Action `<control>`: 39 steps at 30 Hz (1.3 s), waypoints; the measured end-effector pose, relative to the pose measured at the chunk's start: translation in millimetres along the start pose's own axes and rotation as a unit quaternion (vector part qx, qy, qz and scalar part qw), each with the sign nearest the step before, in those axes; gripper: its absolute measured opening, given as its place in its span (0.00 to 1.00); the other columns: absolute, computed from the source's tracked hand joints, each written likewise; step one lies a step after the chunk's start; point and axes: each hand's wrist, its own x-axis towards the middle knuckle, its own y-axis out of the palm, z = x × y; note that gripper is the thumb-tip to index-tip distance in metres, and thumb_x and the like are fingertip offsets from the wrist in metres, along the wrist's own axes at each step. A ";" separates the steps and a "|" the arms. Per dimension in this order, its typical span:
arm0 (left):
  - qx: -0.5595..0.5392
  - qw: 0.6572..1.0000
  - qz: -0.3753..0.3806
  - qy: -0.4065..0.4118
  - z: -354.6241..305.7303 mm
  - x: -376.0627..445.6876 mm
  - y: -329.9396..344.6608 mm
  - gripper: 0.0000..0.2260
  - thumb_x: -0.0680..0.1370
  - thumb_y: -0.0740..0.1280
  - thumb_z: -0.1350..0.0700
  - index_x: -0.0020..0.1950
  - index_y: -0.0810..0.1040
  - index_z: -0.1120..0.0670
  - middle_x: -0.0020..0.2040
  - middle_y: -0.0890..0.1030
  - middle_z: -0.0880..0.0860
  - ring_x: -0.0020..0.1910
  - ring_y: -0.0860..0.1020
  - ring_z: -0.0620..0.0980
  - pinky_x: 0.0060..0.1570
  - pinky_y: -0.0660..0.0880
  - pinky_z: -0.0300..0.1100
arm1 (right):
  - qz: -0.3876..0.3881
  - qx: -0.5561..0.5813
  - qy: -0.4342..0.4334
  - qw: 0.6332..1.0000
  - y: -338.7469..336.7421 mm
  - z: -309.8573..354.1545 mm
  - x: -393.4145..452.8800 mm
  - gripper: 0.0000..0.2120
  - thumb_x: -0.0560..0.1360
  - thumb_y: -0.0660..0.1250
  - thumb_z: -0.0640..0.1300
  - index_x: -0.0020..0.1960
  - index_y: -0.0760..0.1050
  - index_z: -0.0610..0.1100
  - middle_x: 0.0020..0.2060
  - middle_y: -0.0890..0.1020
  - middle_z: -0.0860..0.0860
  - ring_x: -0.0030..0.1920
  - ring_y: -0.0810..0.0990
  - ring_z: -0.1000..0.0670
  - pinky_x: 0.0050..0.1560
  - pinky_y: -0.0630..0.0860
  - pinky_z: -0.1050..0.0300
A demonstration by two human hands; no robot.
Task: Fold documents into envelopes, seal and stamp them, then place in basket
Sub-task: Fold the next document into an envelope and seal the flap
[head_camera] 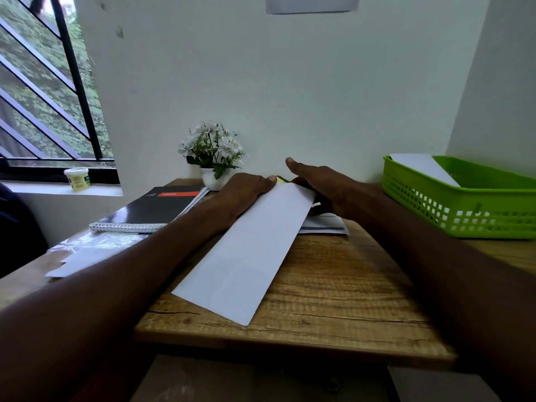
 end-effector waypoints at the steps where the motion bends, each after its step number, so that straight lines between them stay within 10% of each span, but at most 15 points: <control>1: -0.008 1.000 -0.007 -0.003 0.6 1.4 -0.9 0.20 0.80 0.72 0.49 0.55 0.82 0.68 0.52 0.85 0.65 0.47 0.81 0.56 0.50 0.77 0.49 | -0.006 0.021 -0.008 1.000 -0.3 -0.4 0.1 0.25 0.75 0.71 0.64 0.56 0.84 0.42 0.51 0.86 0.44 0.49 0.82 0.45 0.57 0.81 0.47; 8: -0.117 0.991 0.001 -0.062 -4.8 -2.7 -3.9 0.10 0.79 0.73 0.59 0.57 0.80 0.63 0.46 0.83 0.61 0.36 0.82 0.54 0.32 0.80 0.40 | 0.031 0.162 -0.029 0.986 -3.5 -3.8 2.2 0.16 0.74 0.73 0.31 0.60 0.82 0.42 0.53 0.83 0.43 0.46 0.83 0.47 0.38 0.82 0.58; 19: -0.151 0.985 -0.025 -0.079 -8.4 -5.4 -3.7 0.08 0.76 0.66 0.66 0.47 0.85 0.60 0.44 0.84 0.56 0.41 0.81 0.54 0.36 0.80 0.41 | 0.114 0.114 0.009 0.987 -4.8 -4.5 1.3 0.13 0.73 0.74 0.43 0.57 0.85 0.42 0.48 0.82 0.47 0.45 0.81 0.48 0.45 0.81 0.53; 30: -0.170 0.981 0.015 -0.093 -7.9 -8.5 -4.3 0.17 0.76 0.75 0.60 0.62 0.80 0.67 0.55 0.84 0.65 0.45 0.84 0.59 0.45 0.84 0.51 | 0.051 0.184 -0.047 0.980 8.5 -2.7 1.8 0.13 0.74 0.73 0.32 0.57 0.84 0.41 0.49 0.85 0.46 0.46 0.83 0.47 0.42 0.84 0.57; 39: -0.108 0.994 -0.021 -0.025 -8.2 -7.0 -4.8 0.17 0.72 0.78 0.58 0.54 0.81 0.67 0.49 0.82 0.71 0.44 0.81 0.59 0.48 0.79 0.50 | 0.079 0.165 0.009 0.983 -11.6 -5.9 5.3 0.10 0.73 0.73 0.30 0.54 0.83 0.37 0.50 0.85 0.41 0.49 0.84 0.45 0.46 0.85 0.55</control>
